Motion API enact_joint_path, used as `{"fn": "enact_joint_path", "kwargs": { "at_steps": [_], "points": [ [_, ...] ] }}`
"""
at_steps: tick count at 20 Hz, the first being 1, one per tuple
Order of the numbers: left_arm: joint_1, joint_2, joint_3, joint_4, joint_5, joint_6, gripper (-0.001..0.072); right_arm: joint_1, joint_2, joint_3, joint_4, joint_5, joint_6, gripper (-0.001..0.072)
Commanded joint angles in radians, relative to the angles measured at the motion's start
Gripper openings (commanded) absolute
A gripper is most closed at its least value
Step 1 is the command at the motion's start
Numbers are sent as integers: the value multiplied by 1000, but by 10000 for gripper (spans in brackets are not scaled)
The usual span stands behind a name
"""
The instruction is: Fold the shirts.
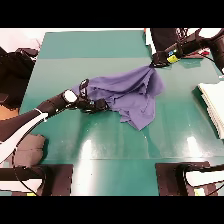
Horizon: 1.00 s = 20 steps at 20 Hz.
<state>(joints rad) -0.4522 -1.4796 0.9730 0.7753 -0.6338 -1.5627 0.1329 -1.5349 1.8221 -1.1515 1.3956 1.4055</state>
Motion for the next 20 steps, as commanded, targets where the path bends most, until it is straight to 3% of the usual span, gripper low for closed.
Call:
{"fn": "enact_joint_path", "kwargs": {
  "at_steps": [1,3,4,6,7,11,16,20],
  "points": [
    [-1,-29,10,-42,26,0,608,1,0,0,2,3,0,14],
    [-1,-39,10,-58,32,0,576,1,0,0,4,4,1,13],
    [-1,-37,10,-59,32,0,362,1,0,0,4,5,1,14],
    [-1,-36,12,-58,32,0,56,1,0,0,4,5,0,13],
    [1,-36,21,-56,21,1,24,1,2,0,4,7,0,13],
    [58,49,127,-49,-86,89,23,-12,74,0,-4,-13,-20,13],
    [226,409,317,-24,-105,172,23,-66,287,1,-1,-35,-34,13],
    [289,678,520,153,-115,173,22,-115,500,1,-1,-69,-54,13]
  ]
}}
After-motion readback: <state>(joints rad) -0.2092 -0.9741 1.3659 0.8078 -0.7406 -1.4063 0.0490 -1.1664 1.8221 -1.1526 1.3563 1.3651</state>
